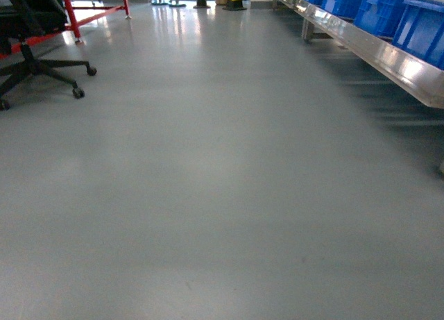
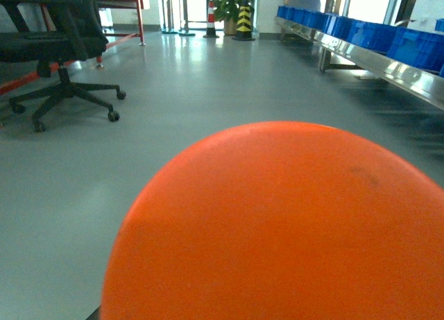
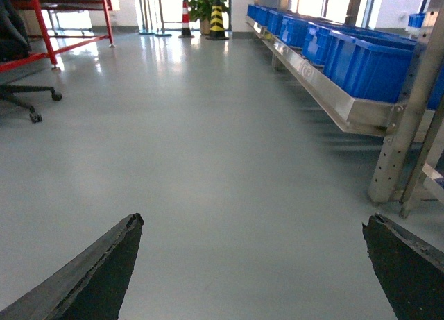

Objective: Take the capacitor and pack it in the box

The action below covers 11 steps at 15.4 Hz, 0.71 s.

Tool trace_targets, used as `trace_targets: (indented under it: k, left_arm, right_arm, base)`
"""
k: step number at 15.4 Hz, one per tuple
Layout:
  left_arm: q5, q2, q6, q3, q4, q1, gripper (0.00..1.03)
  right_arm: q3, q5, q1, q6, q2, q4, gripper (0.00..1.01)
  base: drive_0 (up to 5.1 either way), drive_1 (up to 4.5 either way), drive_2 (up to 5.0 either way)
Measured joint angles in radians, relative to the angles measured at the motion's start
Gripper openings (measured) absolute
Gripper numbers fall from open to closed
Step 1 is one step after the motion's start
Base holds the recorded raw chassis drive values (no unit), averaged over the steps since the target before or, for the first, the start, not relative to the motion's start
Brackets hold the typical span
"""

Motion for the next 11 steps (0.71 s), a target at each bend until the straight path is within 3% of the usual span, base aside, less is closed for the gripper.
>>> trace_targets:
  k: [11]
  left_arm:
    - [-0.001, 0.000, 0.000, 0.000, 0.000, 0.000, 0.43]
  right_arm:
    - [0.000, 0.000, 0.000, 0.000, 0.000, 0.001, 0.98]
  base:
    - [-5.0, 2.48, 2.5]
